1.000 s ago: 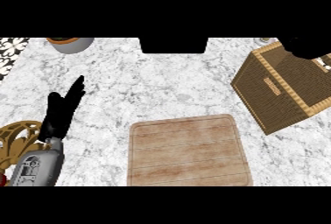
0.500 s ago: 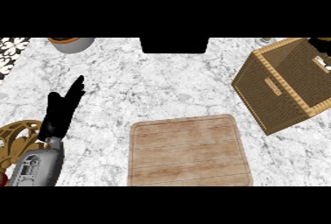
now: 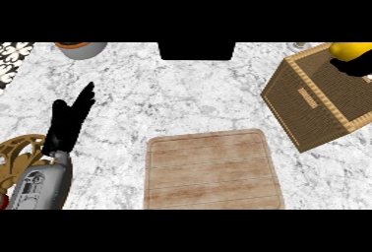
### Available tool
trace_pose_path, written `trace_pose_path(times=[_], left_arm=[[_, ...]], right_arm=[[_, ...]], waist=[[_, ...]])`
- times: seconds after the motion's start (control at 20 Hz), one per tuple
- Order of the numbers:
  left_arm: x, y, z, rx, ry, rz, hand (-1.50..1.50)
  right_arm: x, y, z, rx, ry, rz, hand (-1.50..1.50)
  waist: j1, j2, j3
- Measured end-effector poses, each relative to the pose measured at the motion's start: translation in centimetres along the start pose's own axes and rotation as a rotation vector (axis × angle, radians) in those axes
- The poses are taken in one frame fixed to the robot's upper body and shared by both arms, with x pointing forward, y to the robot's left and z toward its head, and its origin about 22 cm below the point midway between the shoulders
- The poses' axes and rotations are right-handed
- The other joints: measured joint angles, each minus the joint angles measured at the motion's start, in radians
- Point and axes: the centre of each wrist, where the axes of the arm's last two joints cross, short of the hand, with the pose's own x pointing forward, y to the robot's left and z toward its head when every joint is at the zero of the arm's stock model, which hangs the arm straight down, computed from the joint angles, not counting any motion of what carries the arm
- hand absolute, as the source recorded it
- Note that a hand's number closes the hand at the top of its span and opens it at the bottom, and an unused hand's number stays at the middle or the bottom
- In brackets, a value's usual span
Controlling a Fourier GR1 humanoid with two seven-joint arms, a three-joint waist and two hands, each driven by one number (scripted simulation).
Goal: Pick the lemon from the cutting board and place it in the basket
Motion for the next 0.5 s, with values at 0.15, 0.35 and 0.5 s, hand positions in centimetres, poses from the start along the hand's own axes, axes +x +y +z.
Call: trace_pose_path(times=[0.15, 0.35, 0.5], left_arm=[[-0.4, 0.3, 0.5, 0.003, -0.002, 0.002, 0.0], [-0.7, -0.3, 0.4, 0.005, 0.0, 0.004, 0.0], [-0.6, -0.4, 0.1, 0.006, 0.004, 0.006, 0.0]], right_arm=[[-1.3, 1.7, -0.4, 0.039, 0.051, -0.085, -1.5], [-2.8, 2.9, -1.2, 0.057, 0.065, -0.181, -1.5], [-3.3, 4.1, -1.1, 0.03, 0.05, -0.24, -1.5]], waist=[[0.001, -0.001, 0.0], [0.001, 0.0, 0.0], [-0.003, 0.0, 0.001]])
